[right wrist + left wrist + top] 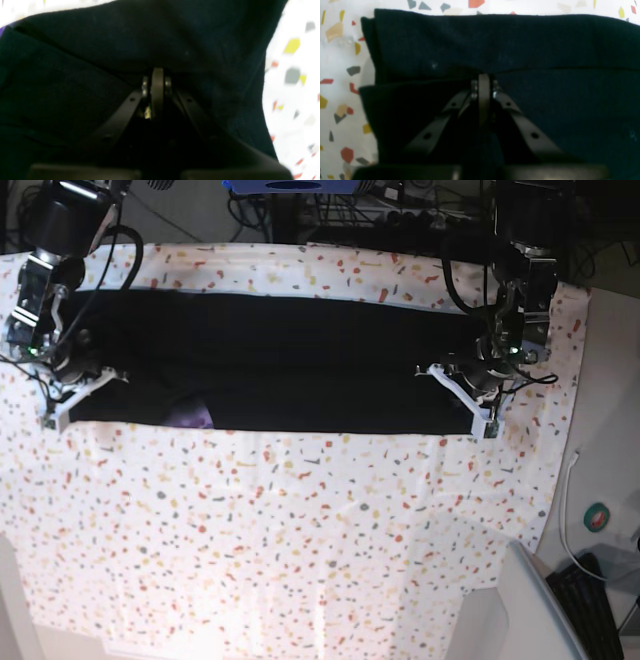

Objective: Layout the t-shirt on the table in an organized manner, then fold the t-shirt properly
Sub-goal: 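Pull the folded edge with both grippers to straighten the fold, then release the strip and reposition both grippers at its ends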

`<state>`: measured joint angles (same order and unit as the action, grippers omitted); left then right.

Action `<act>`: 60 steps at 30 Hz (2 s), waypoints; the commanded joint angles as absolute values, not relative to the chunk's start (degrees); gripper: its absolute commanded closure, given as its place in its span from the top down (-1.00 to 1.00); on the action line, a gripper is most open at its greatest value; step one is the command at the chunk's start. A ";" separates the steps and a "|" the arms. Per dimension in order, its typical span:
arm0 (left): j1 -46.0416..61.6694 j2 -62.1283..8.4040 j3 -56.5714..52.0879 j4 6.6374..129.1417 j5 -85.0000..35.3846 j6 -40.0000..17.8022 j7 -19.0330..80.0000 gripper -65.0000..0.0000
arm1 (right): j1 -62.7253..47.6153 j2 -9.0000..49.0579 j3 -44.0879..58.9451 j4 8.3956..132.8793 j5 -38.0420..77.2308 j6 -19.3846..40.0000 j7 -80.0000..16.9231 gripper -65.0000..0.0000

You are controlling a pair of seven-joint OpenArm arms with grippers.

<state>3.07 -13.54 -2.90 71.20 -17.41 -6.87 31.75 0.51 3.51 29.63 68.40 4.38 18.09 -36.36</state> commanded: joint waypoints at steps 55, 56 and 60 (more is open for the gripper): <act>6.02 -16.92 -23.43 54.99 -38.11 -28.70 28.35 -0.30 | -13.05 0.84 29.41 100.26 3.65 18.59 -42.95 -1.00; 5.76 -17.36 -23.43 54.46 -38.11 -28.70 28.35 -0.61 | -13.05 0.84 29.41 100.26 3.65 18.59 -42.95 -1.00; 5.23 -19.82 -23.52 54.29 -38.11 -28.79 27.91 -1.00 | -12.97 0.84 29.32 100.26 3.65 18.59 -42.95 -1.00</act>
<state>5.37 -18.37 -23.18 53.89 -39.57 -30.06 27.18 -13.34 0.14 29.23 99.29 3.40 18.65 -43.99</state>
